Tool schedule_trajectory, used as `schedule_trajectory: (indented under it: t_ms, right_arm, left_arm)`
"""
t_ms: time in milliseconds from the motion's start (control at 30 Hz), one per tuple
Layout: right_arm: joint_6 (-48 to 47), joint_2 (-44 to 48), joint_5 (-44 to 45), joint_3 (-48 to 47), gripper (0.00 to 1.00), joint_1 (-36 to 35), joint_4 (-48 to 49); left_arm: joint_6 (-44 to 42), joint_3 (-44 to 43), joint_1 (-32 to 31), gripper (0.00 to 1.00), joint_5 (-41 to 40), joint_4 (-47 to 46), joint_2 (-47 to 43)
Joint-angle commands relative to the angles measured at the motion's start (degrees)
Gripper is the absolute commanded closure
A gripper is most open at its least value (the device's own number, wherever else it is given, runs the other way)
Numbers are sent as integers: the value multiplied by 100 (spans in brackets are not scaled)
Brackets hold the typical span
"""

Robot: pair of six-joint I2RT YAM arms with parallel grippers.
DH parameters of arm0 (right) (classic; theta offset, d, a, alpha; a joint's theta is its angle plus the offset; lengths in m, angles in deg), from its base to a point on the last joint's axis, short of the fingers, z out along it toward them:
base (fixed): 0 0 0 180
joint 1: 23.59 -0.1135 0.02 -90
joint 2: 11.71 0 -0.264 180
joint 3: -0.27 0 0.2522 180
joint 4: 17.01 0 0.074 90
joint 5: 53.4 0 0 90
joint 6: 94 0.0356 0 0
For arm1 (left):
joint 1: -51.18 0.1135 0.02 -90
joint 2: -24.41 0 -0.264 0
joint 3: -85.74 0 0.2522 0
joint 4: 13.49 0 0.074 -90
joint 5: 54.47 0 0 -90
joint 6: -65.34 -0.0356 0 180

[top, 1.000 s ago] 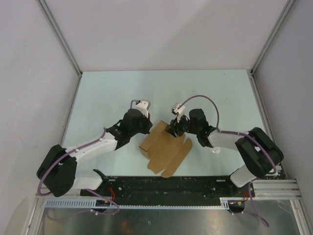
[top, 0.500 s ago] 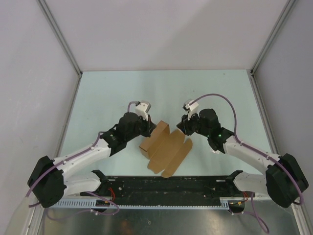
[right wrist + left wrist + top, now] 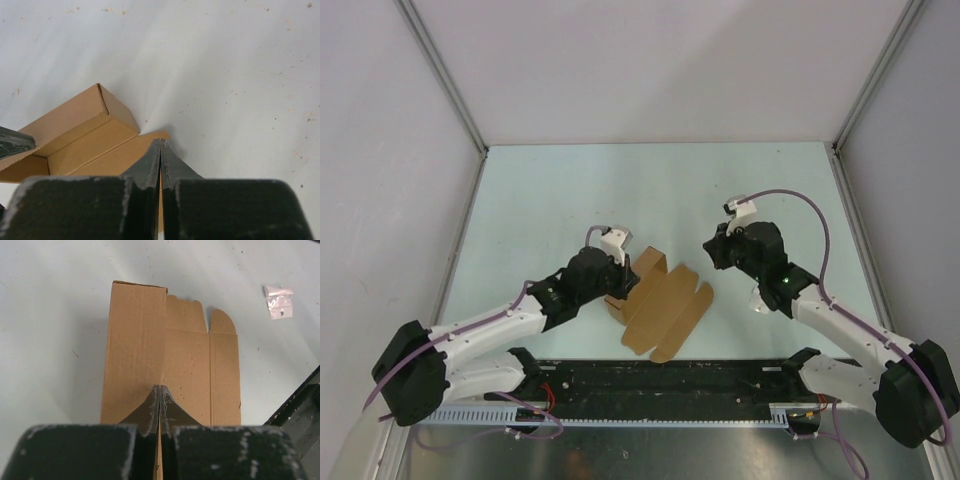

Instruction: Fold the paper box

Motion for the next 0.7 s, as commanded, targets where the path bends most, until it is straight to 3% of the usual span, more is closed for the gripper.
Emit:
schedule_trajectory:
  t_ms: [0,67,167,200,367,433,500,667]
  right_arm:
    - [211,263,195,-5,100,43,-94]
    - [238,325,213,-5,100,78,-182]
    - [386,421,222,21,92,174,-261]
    - [387,491,222,74,82,201,-261]
    - [843,1150,-41,715,69,543,494]
    - [949,1125,-208,725,55,746,495]
    - [1019,1063,-270,707,47,843,460]
    - [1722,1089,-7,707,49,861,205]
  left_arm:
    - [105,41,-35,100,-132,-107,113]
    - [132,41,-35,100,-123,-107,148]
    - [132,50,-44,100,-132,-107,236]
    - [132,67,-44,100,-140,-107,262]
    - [158,120,-44,100,-175,-116,254]
    - [158,129,-44,100,-176,-116,271]
    - [158,120,-44,100,-158,-116,306]
    - [158,129,-61,100,-149,-116,298]
